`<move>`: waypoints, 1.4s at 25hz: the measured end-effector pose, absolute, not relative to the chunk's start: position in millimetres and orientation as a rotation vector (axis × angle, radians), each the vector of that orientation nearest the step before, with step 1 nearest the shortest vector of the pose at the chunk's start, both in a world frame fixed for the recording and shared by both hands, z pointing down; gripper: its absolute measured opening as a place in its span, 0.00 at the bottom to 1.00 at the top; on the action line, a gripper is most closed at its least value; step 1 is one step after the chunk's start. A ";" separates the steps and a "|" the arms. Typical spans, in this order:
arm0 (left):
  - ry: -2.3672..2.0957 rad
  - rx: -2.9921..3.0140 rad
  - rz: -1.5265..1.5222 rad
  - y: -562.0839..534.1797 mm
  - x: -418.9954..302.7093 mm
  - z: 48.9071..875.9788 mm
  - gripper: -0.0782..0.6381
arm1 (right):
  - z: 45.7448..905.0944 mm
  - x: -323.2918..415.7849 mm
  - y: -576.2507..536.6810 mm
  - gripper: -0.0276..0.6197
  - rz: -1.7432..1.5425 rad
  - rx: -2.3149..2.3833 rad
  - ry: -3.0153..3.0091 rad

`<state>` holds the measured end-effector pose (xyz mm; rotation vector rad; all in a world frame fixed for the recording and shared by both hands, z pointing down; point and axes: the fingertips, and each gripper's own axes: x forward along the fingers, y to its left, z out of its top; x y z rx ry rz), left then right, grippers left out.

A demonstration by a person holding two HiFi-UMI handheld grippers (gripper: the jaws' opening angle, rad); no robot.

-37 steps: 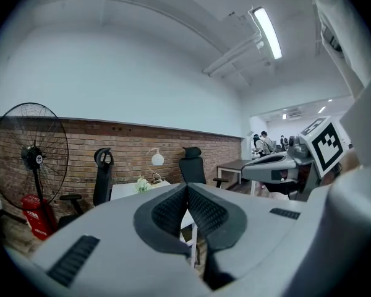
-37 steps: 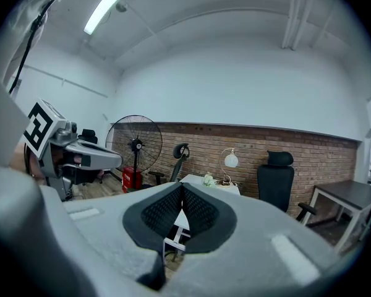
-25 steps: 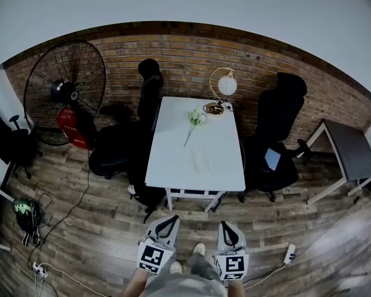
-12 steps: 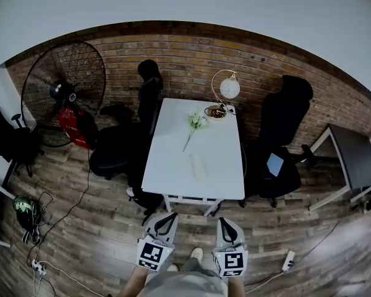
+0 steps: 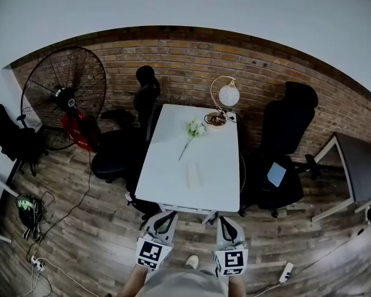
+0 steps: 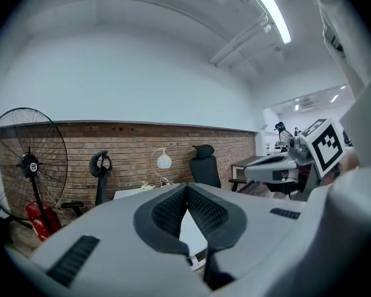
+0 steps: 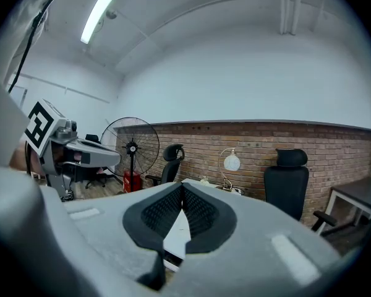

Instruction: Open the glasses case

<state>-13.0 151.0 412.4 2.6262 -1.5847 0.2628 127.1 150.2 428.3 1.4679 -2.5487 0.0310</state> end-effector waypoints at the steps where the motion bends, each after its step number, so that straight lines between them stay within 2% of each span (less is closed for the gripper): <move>1: -1.594 2.619 0.270 147.9 -9.7 412.4 0.12 | 429.1 132.0 145.7 0.05 0.036 1.463 -2.551; 12: -1.671 2.562 0.309 128.9 17.9 414.5 0.12 | 440.0 157.7 112.2 0.05 0.079 1.386 -2.617; 35: -1.632 2.654 0.278 42.5 18.0 425.6 0.12 | 449.4 139.1 40.6 0.05 0.065 1.397 -2.610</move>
